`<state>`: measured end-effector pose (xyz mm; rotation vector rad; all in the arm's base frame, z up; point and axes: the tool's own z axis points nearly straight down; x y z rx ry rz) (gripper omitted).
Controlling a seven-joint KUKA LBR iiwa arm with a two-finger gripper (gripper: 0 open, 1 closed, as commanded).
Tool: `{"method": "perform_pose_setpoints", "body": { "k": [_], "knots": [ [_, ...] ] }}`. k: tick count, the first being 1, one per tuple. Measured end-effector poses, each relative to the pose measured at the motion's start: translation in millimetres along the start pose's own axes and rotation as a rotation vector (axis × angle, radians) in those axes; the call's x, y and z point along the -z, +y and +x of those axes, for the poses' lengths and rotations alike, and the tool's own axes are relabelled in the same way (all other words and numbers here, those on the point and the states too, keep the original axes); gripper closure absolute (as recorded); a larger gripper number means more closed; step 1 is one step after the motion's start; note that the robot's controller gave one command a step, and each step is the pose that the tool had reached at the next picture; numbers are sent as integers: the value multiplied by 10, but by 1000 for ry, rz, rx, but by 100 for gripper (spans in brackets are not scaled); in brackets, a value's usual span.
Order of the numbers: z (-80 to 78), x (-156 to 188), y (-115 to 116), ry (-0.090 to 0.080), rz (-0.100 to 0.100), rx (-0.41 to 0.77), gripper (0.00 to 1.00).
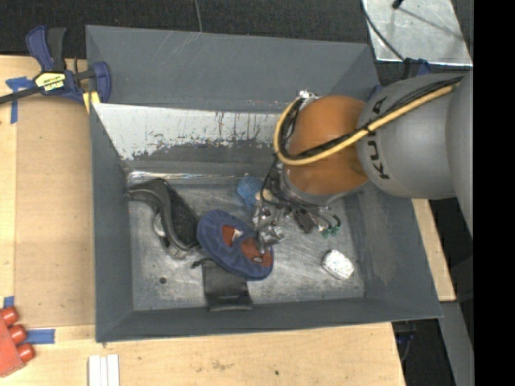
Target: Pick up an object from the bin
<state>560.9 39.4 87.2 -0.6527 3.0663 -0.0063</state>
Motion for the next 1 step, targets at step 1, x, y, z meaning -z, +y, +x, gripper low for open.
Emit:
{"method": "perform_pose_setpoints", "body": {
  "k": [1],
  "knots": [
    [96, 1767, -315, -4, -1, 389, 100]
  ]
}}
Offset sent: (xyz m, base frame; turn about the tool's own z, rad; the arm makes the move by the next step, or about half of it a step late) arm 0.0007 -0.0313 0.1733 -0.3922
